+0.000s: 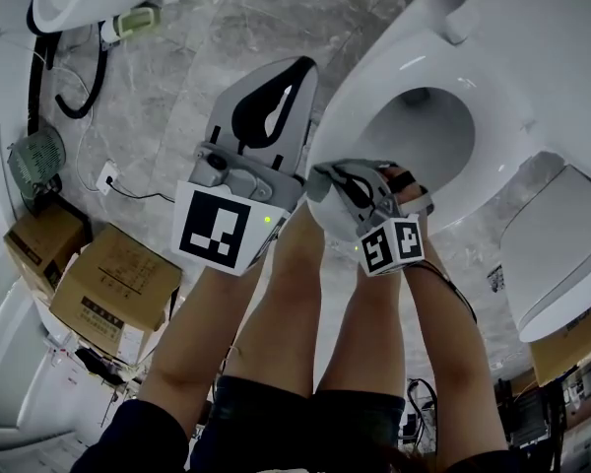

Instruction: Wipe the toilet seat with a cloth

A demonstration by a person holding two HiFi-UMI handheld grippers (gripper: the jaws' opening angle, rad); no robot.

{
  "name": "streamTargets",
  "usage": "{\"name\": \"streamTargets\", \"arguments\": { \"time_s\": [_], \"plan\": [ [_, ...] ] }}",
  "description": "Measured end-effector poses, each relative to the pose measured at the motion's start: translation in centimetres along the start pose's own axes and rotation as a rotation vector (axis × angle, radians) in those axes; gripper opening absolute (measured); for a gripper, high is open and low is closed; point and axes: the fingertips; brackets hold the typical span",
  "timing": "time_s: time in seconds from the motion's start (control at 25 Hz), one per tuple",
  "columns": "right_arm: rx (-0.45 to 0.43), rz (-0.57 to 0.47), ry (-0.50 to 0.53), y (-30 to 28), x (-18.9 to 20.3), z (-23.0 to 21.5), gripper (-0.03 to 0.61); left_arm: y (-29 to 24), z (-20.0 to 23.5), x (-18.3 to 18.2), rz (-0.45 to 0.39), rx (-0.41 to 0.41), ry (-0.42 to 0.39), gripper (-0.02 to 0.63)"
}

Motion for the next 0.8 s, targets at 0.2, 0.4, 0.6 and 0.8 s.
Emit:
{"name": "streamTargets", "arguments": {
  "time_s": [0.2, 0.4, 0.6, 0.8],
  "plan": [
    [-0.12, 0.005, 0.018, -0.7, 0.8, 5.3, 0.043, 0.6, 0.0, 0.0, -0.003, 0.0, 0.0, 0.02],
    [0.213, -0.065, -0.18, 2.0, 1.8, -6.8, 0.041, 1.0, -0.1, 0.0, -0.007, 0.0, -0.001, 0.02],
    [0.471, -0.14, -0.309, 6.0, 1.4, -16.1, 0.043, 1.5, 0.0, 0.0, -0.008, -0.005, 0.002, 0.02],
    [0.247, -0.14, -0.177, 2.3, -0.7, -9.2, 0.043, 1.8, 0.4, 0.0, -0.009, -0.014, 0.005, 0.02]
  ]
}}
Point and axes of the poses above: the fingertips, and each gripper's own axes: y backward along the fingers, z to its left, x out of its underside, and after that the axes turned 14 degrees about -x, right-handed
